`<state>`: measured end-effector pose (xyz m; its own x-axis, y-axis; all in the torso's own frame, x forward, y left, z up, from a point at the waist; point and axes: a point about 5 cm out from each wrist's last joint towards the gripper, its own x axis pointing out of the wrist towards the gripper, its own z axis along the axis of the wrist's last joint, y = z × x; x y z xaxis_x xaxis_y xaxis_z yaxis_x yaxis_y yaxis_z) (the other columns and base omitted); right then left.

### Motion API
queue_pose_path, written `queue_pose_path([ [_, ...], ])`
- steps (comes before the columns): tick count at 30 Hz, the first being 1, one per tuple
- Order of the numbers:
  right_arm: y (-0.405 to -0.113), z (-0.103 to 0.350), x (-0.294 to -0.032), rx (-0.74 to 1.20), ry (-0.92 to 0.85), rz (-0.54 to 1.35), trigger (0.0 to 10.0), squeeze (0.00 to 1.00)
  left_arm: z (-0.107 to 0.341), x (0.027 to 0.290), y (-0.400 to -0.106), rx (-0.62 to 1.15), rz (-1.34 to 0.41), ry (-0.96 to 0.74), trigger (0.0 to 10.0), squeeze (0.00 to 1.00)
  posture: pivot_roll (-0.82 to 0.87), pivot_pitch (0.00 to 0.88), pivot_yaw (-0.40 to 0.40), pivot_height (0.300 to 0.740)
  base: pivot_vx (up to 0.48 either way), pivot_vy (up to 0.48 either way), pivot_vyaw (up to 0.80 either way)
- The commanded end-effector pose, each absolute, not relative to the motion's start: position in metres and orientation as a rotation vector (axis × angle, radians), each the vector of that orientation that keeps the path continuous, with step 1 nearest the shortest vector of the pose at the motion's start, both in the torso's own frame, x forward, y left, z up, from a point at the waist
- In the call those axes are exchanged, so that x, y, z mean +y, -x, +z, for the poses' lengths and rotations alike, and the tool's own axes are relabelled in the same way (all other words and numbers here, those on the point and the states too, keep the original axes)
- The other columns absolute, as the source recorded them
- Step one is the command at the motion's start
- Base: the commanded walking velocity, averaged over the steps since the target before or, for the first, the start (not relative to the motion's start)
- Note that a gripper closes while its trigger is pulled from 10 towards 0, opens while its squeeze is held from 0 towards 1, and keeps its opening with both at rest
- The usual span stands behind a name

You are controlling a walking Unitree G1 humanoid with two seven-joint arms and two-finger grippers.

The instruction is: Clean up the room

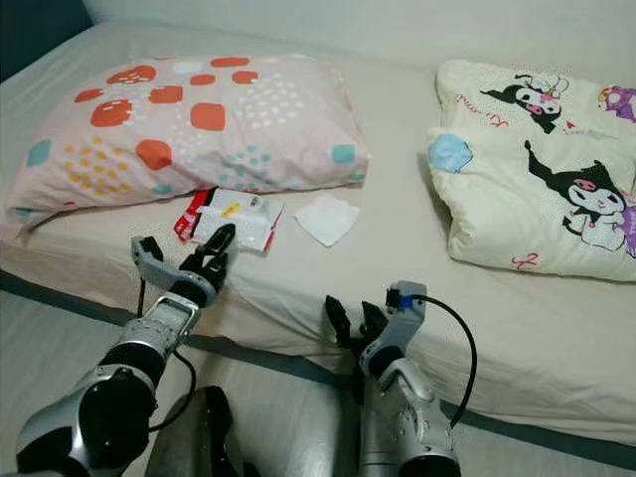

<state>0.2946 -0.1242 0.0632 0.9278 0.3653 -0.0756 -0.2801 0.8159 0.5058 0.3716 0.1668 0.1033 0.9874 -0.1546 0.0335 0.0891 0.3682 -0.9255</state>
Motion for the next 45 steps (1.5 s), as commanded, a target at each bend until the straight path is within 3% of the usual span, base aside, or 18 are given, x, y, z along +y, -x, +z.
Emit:
queue_pose_path([
  [1, -0.293, 0.062, -0.127, 0.176, -0.535, 0.329, 10.0, 0.00, 0.099, 0.163, -0.371, 0.079, -0.114, 1.199, 10.0, 0.00, -0.07, 0.326, -0.025, 0.541, 0.000, 0.000, 0.00],
  [11, -0.297, 0.071, -0.129, 0.143, -0.539, 0.323, 10.0, 0.00, 0.108, 0.156, -0.379, 0.088, -0.047, 1.149, 10.0, 0.00, -0.09, 0.331, -0.012, 0.541, 0.000, 0.000, 0.00],
  [12, -0.298, 0.074, -0.130, 0.133, -0.539, 0.319, 10.0, 0.00, 0.108, 0.153, -0.380, 0.099, -0.035, 1.136, 0.7, 0.00, -0.09, 0.331, -0.009, 0.541, 0.000, 0.000, 0.00],
  [14, -0.298, 0.075, -0.130, 0.130, -0.539, 0.318, 10.0, 0.00, 0.108, 0.152, -0.380, 0.104, -0.028, 1.131, 0.7, 0.00, -0.09, 0.331, -0.009, 0.541, 0.000, 0.000, 0.00],
  [15, -0.298, 0.076, -0.131, 0.126, -0.539, 0.317, 10.0, 0.00, 0.108, 0.151, -0.380, 0.108, -0.023, 1.131, 0.0, 0.00, -0.09, 0.332, -0.007, 0.541, 0.000, 0.000, 0.00],
  [26, -0.300, 0.081, -0.136, 0.102, -0.531, 0.308, 10.0, 0.00, 0.110, 0.137, -0.382, 0.120, -0.032, 1.169, 0.0, 0.00, -0.11, 0.315, 0.005, 0.541, 0.000, 0.000, 0.00],
  [37, -0.305, 0.086, -0.143, 0.079, -0.537, 0.296, 10.0, 0.00, 0.117, 0.143, -0.384, 0.067, -0.055, 1.204, 0.0, 0.00, -0.07, 0.290, 0.003, 0.541, 0.000, 0.000, 0.00],
  [42, -0.318, 0.086, -0.159, 0.054, -0.635, 0.235, 10.0, 0.00, 0.118, 0.158, -0.381, 0.011, -0.147, 1.188, 0.0, 0.00, 0.00, 0.286, -0.001, 0.541, 0.000, 0.000, 0.00],
  [44, -0.326, 0.088, -0.166, 0.037, -0.681, 0.208, 10.0, 0.00, 0.117, 0.173, -0.377, -0.011, -0.170, 1.150, 0.0, 0.00, 0.05, 0.289, -0.001, 0.541, 0.000, 0.000, 0.00],
  [45, -0.334, 0.092, -0.172, 0.018, -0.719, 0.193, 10.0, 0.00, 0.114, 0.192, -0.372, -0.030, -0.167, 1.109, 0.0, 0.00, 0.09, 0.294, 0.001, 0.541, 0.000, 0.000, 0.00],
])
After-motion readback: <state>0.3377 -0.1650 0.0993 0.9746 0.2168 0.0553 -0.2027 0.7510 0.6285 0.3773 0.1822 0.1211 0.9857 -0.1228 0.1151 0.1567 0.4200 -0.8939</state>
